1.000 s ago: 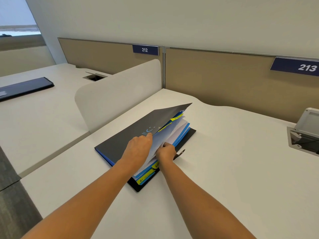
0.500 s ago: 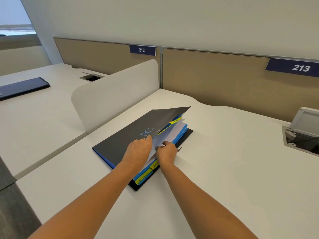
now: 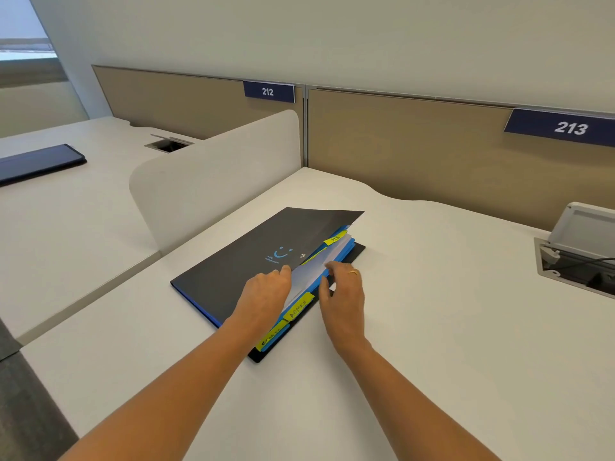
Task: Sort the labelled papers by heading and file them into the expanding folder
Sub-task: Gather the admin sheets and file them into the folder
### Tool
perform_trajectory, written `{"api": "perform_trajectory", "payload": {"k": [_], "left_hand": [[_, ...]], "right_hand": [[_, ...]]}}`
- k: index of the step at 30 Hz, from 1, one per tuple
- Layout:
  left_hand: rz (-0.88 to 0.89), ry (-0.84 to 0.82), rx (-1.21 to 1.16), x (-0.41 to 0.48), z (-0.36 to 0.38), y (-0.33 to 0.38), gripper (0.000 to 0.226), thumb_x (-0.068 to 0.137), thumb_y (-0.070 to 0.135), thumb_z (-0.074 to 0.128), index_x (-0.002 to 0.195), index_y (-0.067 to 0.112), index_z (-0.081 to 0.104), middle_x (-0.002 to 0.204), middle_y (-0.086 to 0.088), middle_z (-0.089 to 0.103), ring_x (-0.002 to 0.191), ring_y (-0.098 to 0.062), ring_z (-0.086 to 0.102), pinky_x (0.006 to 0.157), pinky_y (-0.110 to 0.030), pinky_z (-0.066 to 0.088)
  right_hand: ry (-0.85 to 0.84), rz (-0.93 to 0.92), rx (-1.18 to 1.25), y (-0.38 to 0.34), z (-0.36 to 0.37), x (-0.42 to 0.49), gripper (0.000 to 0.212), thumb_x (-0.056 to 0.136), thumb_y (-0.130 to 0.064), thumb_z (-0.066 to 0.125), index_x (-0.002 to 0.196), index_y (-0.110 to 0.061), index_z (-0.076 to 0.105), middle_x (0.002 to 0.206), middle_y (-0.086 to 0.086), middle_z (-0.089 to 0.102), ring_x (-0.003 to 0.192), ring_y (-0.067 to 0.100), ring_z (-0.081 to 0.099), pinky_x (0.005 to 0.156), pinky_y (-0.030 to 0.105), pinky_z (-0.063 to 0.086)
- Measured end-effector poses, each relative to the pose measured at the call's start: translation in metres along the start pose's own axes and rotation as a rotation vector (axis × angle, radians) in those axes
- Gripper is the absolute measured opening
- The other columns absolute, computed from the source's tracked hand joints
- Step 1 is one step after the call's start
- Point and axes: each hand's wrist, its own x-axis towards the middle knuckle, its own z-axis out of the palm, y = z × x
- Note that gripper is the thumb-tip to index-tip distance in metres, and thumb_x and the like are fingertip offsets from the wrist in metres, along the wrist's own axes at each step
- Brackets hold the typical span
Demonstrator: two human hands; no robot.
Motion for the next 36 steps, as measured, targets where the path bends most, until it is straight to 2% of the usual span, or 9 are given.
{"api": "perform_trajectory", "payload": {"k": [5,9,15,19,22,24,28,32,36], "left_hand": [[0.016,0.002,0.036,-0.003,0.015,0.008,0.038,0.094,0.01,0.048,0.131,0.01,0.038,0.112,-0.006,0.06,0.096,-0.022,0.064,0.072,-0.027,0.048],[0.002,0.019,0.026,-0.004,0.031,0.015,0.036,0.039,0.032,0.091,0.063,0.021,0.067,0.05,0.005,0.056,0.037,-0.012,0.055,0.034,-0.016,0.022],[0.004,-0.023,0.055,-0.003,0.051,0.022,0.039,0.101,0.02,0.034,0.138,0.009,0.036,0.128,-0.011,0.053,0.114,-0.028,0.056,0.08,-0.034,0.048],[0.144,0.038,-0.041,-0.006,0.036,0.038,0.021,0.085,0.041,0.063,0.087,0.021,0.067,0.066,0.001,0.055,0.059,-0.017,0.057,0.041,-0.018,0.019],[0.203,0.064,-0.03,-0.011,0.015,0.054,0.023,0.068,0.045,0.078,0.059,0.029,0.064,0.043,0.008,0.027,0.042,-0.012,0.042,0.041,-0.014,0.009],[0.234,0.05,-0.123,-0.012,0.017,0.069,0.027,0.096,0.037,0.043,0.097,0.024,0.067,0.082,0.003,0.066,0.081,-0.017,0.062,0.058,-0.024,0.037],[0.296,0.04,-0.389,-0.019,-0.002,0.099,0.03,0.098,0.032,0.04,0.117,0.028,0.062,0.111,0.007,0.067,0.103,-0.011,0.06,0.086,-0.023,0.044],[0.353,-0.004,-0.498,-0.025,-0.007,0.13,0.036,0.093,0.042,0.048,0.126,0.028,0.055,0.124,0.007,0.061,0.116,-0.01,0.053,0.094,-0.023,0.041],[0.397,-0.157,-0.517,-0.028,0.001,0.17,0.071,0.086,0.062,0.043,0.146,0.026,0.027,0.155,0.003,0.021,0.146,-0.017,0.009,0.117,-0.041,0.014]], "right_hand": [[0.015,0.054,-0.081,0.016,-0.013,-0.002,0.031,0.082,-0.023,0.069,0.11,-0.01,0.062,0.12,0.007,0.05,0.11,0.02,0.046,0.08,0.021,0.043],[-0.081,0.235,0.059,0.018,-0.013,-0.004,0.024,0.086,-0.019,0.065,0.107,-0.008,0.062,0.109,0.008,0.055,0.094,0.016,0.052,0.083,0.024,0.043],[-0.063,0.438,0.18,0.021,-0.014,-0.001,0.023,0.085,-0.004,0.061,0.107,-0.007,0.062,0.101,0.009,0.064,0.103,0.025,0.056,0.083,0.025,0.043],[-0.008,0.524,0.229,0.029,-0.033,0.002,0.028,0.084,0.0,0.062,0.11,-0.009,0.058,0.102,0.012,0.062,0.089,0.021,0.054,0.072,0.019,0.038],[0.049,0.555,0.225,0.041,-0.058,0.003,0.035,0.082,0.002,0.063,0.113,-0.009,0.054,0.104,0.014,0.062,0.086,0.02,0.052,0.073,0.021,0.039],[0.077,0.567,0.212,0.049,-0.08,0.002,0.038,0.081,0.004,0.062,0.115,-0.008,0.052,0.097,0.011,0.062,0.085,0.021,0.052,0.072,0.024,0.04],[0.089,0.58,0.148,0.067,-0.13,-0.003,0.04,0.081,0.006,0.063,0.117,-0.006,0.051,0.095,0.01,0.057,0.083,0.02,0.053,0.07,0.024,0.043],[0.12,0.591,0.017,0.084,-0.175,-0.011,0.036,0.08,0.008,0.064,0.112,-0.005,0.055,0.109,0.018,0.059,0.093,0.026,0.058,0.073,0.026,0.046],[0.165,0.573,-0.159,0.098,-0.221,-0.022,0.028,0.082,0.011,0.058,0.107,-0.001,0.058,0.106,0.022,0.061,0.082,0.023,0.051,0.069,0.026,0.042]]}}
